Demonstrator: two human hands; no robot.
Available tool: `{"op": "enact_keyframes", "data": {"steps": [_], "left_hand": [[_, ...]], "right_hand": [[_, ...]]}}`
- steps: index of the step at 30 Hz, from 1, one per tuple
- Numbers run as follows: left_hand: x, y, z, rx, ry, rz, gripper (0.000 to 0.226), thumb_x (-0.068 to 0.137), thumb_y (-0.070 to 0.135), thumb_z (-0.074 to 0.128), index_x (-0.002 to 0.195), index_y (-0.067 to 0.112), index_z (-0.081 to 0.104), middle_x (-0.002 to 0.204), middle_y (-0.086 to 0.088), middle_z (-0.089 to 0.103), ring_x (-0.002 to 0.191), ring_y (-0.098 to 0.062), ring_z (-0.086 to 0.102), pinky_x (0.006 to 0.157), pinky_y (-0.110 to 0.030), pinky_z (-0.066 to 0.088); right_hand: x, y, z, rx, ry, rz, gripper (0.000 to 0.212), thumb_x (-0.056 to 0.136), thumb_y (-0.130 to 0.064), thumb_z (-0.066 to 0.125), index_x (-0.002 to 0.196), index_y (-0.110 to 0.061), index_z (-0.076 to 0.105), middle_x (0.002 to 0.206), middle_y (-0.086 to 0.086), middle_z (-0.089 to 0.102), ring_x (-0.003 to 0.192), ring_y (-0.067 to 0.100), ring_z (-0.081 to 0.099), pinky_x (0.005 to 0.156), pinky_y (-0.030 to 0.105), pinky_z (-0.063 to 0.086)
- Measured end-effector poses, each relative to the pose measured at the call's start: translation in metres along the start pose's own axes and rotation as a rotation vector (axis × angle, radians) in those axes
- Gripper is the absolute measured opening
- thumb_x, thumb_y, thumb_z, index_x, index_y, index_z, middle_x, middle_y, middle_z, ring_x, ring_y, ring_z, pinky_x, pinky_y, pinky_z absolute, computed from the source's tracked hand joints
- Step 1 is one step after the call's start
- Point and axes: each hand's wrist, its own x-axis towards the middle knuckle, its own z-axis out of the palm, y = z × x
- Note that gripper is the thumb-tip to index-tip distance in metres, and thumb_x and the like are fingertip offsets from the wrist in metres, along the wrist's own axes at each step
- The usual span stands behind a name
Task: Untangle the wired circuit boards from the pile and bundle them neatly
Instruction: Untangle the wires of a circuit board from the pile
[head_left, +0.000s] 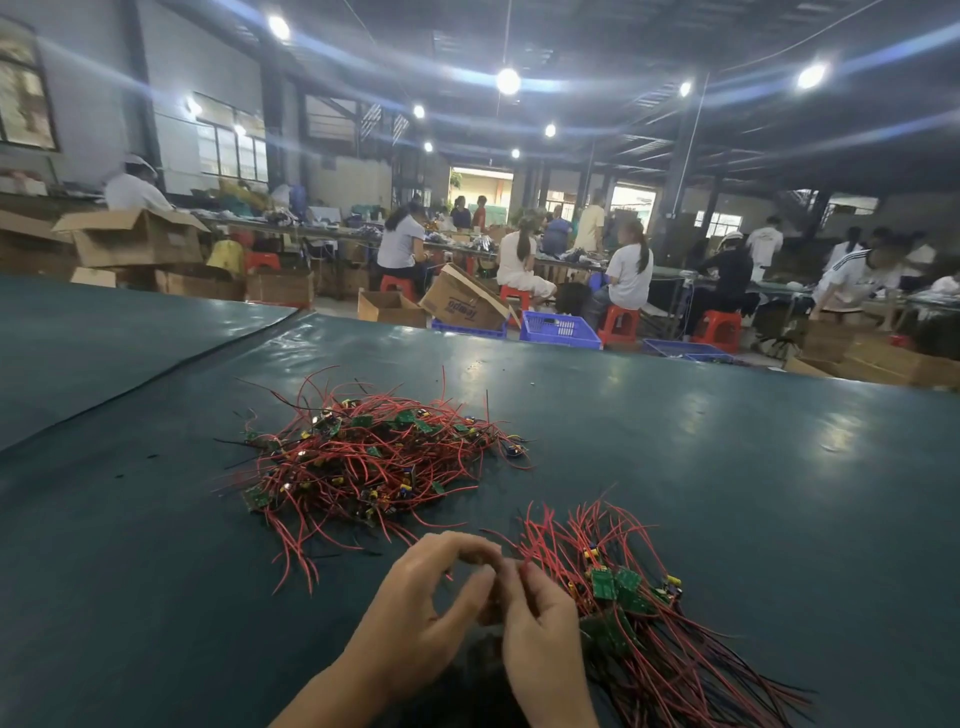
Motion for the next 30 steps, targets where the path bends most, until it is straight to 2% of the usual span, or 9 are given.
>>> {"op": "enact_keyframes", "data": {"steps": [2,4,6,9,11,14,18,25,30], "left_hand": [[0.002,-0.002,-0.002,-0.004,0.070,-0.059,0.031,0.091,0.045,0.046,0.080,0.024,0.066,0.080,0.010,0.065,0.079,-0.010,0.060,0.072,-0.033,0.048],[0.004,-0.004,-0.004,-0.043,0.070,-0.192,0.056,0.096,0.053,0.037,0.063,0.018,0.065,0.064,0.000,0.064,0.063,-0.013,0.059,0.065,-0.036,0.048],[0.006,-0.002,-0.005,-0.092,-0.021,-0.366,0.072,0.095,0.058,0.028,0.057,0.011,0.066,0.059,-0.006,0.067,0.057,-0.018,0.062,0.064,-0.033,0.051],[0.007,0.000,-0.004,-0.134,-0.198,-0.550,0.076,0.087,0.061,0.025,0.060,0.008,0.072,0.064,-0.007,0.072,0.051,-0.010,0.062,0.056,-0.017,0.047],[0.008,0.000,-0.002,-0.218,-0.283,-0.600,0.071,0.088,0.059,0.029,0.067,0.008,0.073,0.065,-0.007,0.072,0.050,-0.007,0.061,0.053,-0.014,0.044],[0.008,0.002,-0.002,-0.443,-0.326,-0.541,0.047,0.096,0.041,0.044,0.068,0.012,0.067,0.062,-0.004,0.067,0.053,-0.012,0.061,0.052,-0.021,0.046],[0.009,0.004,-0.003,-0.397,-0.131,-0.510,0.028,0.094,0.022,0.056,0.069,0.017,0.067,0.060,0.000,0.065,0.055,-0.011,0.061,0.051,-0.021,0.045],[0.014,0.007,-0.003,-0.555,0.113,-0.580,0.020,0.092,0.018,0.057,0.087,0.001,0.068,0.076,-0.012,0.073,0.061,-0.018,0.066,0.047,-0.023,0.049],[0.013,0.007,-0.002,-0.600,0.117,-0.566,0.018,0.091,0.018,0.056,0.089,0.002,0.063,0.080,-0.012,0.074,0.071,-0.022,0.070,0.052,-0.028,0.055]], "right_hand": [[0.002,-0.001,-0.004,0.014,0.056,-0.038,0.028,0.099,-0.014,0.048,0.082,-0.011,0.069,0.054,-0.003,0.057,0.050,0.007,0.052,0.051,0.022,0.045],[0.001,-0.004,-0.005,0.108,0.071,-0.028,0.031,0.100,-0.016,0.044,0.081,-0.004,0.065,0.051,-0.003,0.047,0.043,0.007,0.042,0.043,0.021,0.041],[-0.001,-0.006,-0.005,0.165,0.068,-0.038,0.036,0.101,-0.018,0.041,0.077,-0.001,0.061,0.049,-0.003,0.039,0.042,0.009,0.038,0.041,0.025,0.041],[-0.004,-0.010,-0.005,0.197,0.025,-0.065,0.042,0.095,-0.028,0.044,0.066,-0.003,0.059,0.047,0.000,0.037,0.042,0.014,0.036,0.042,0.029,0.039],[-0.007,-0.013,-0.005,0.180,-0.027,-0.081,0.043,0.091,-0.033,0.046,0.057,-0.011,0.059,0.047,0.001,0.038,0.041,0.013,0.037,0.044,0.028,0.037],[-0.012,-0.014,-0.002,0.149,-0.101,-0.128,0.041,0.088,-0.034,0.049,0.055,-0.010,0.057,0.045,-0.002,0.037,0.037,0.009,0.034,0.039,0.020,0.033],[-0.009,-0.013,-0.003,0.188,-0.028,-0.139,0.041,0.085,-0.032,0.050,0.071,0.005,0.058,0.046,0.000,0.039,0.039,0.012,0.035,0.038,0.023,0.034],[0.003,-0.003,-0.008,0.131,0.099,0.027,0.027,0.098,-0.021,0.051,0.084,-0.008,0.070,0.064,0.006,0.061,0.047,0.011,0.049,0.039,0.024,0.043],[-0.001,-0.001,-0.002,-0.034,0.008,0.039,0.037,0.094,-0.029,0.057,0.063,-0.015,0.072,0.057,0.019,0.058,0.049,0.018,0.054,0.046,0.028,0.046]]}}
